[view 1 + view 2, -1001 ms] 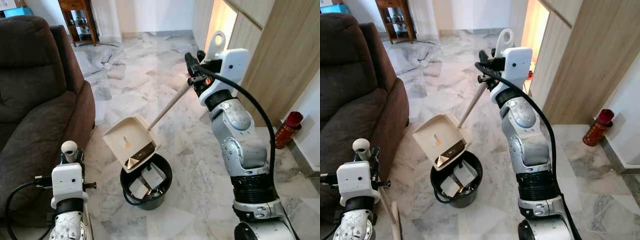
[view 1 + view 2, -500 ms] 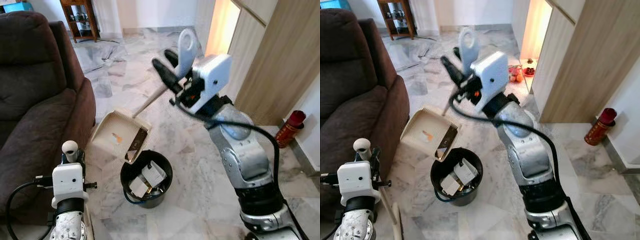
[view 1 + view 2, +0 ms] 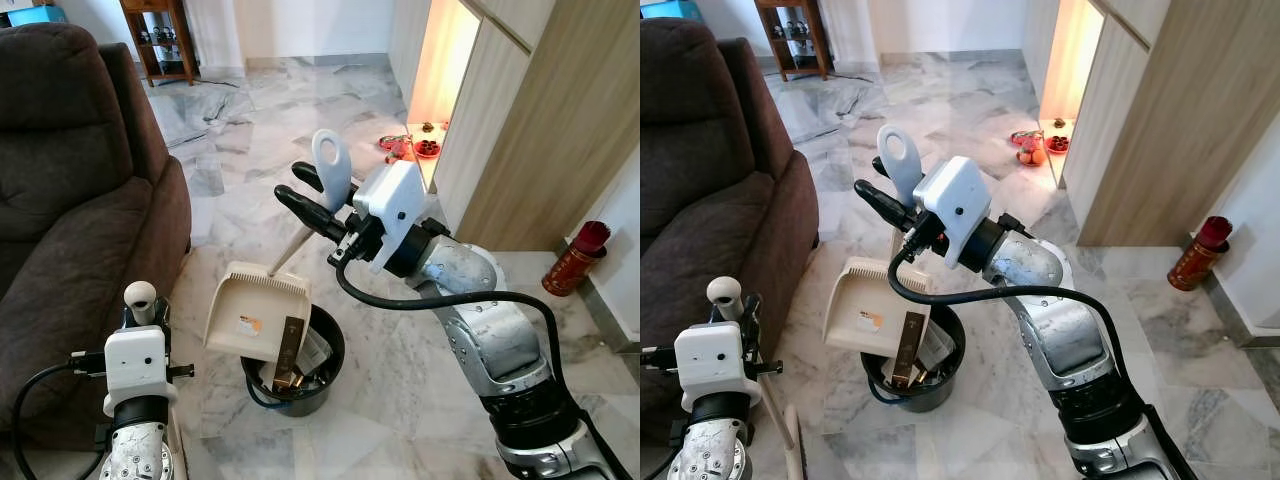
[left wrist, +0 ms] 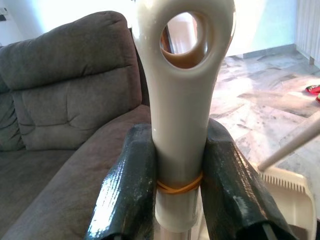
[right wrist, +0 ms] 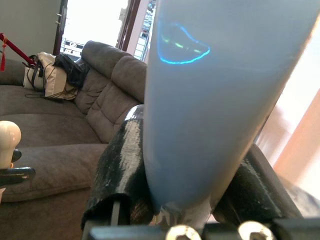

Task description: Sweep floor

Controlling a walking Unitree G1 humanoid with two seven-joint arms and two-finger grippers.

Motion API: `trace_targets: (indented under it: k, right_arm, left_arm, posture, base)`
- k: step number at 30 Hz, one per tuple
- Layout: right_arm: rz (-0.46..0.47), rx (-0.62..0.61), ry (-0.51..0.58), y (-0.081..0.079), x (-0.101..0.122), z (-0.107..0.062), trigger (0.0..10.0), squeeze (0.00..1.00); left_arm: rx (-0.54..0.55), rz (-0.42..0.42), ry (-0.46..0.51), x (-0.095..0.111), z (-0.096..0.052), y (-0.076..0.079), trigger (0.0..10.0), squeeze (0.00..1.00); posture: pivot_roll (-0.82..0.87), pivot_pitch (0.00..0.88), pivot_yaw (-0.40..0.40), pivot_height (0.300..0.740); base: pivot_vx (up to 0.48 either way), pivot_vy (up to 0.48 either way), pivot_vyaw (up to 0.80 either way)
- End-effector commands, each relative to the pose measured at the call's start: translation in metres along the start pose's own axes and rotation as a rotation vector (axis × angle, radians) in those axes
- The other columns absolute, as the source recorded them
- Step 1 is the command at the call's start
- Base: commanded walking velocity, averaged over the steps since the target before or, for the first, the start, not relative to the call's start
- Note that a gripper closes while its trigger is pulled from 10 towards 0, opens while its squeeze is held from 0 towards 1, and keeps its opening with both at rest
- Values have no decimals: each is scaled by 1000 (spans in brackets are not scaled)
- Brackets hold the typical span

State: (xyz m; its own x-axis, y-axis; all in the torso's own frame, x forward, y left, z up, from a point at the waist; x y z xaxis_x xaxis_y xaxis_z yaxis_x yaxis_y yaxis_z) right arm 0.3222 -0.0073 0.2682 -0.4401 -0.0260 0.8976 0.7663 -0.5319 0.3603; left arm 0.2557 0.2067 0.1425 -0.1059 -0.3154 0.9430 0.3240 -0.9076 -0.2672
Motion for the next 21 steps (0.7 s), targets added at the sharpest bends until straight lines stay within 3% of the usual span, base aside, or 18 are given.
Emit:
trace_targets:
  k: [1,6,7,8,12,13,14,18,21]
  right_arm:
    - [-73,26,107,-6,29,3,10000,0]
    - [-117,-75,113,10,30,4,10000,0]
    - [-144,-124,115,19,31,4,10000,0]
    - [-176,-233,126,37,36,2,10000,0]
    - [-206,-322,121,52,36,0,10000,0]
    - [-231,-436,85,71,32,-5,10000,0]
    - [-231,-436,85,71,32,-5,10000,0]
    - [-260,-634,-45,103,9,-22,10000,0]
    - [-274,-690,-101,112,-3,-31,10000,0]
  left_arm:
    - [1,2,26,6,1,-2,10000,0]
    - [1,3,27,6,1,-2,10000,0]
    - [1,3,27,6,1,-2,10000,0]
    - [1,4,27,6,2,-2,10000,0]
    - [0,3,28,6,2,-1,10000,0]
    - [1,3,28,6,2,-1,10000,0]
    - [1,3,28,6,2,-1,10000,0]
    - [1,3,28,7,1,-1,10000,0]
    - [0,2,27,7,1,-1,10000,0]
  posture:
    - [-105,81,35,740]
    - [-102,77,35,740]
    - [-103,76,35,740]
    - [-103,75,35,740]
    - [-104,74,34,740]
    - [-102,73,35,740]
    - [-102,73,35,740]
    - [-102,74,33,740]
    - [-100,75,34,740]
  base:
    - [0,0,0]
    - [0,0,0]
    - [0,0,0]
    - [0,0,0]
    - [0,0,0]
    - [0,0,0]
    - [0,0,0]
    - [0,0,0]
    - [0,0,0]
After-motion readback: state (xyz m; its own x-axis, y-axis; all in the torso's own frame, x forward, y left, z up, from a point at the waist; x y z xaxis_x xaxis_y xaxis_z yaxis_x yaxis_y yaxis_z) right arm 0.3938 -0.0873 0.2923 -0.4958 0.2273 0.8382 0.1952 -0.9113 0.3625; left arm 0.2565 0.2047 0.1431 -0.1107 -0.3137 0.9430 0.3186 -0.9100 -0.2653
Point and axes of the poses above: a point about 5 cm out from each wrist's last joint towards the gripper, its own z axis pointing out of the wrist towards the gripper, its own x axis along the axis of the wrist's last joint, y = z × x, the point moved 6 cm from there along z, pointing out of the wrist towards the gripper, and after that the axes turned 4 degrees about z, right-handed, at the moved point
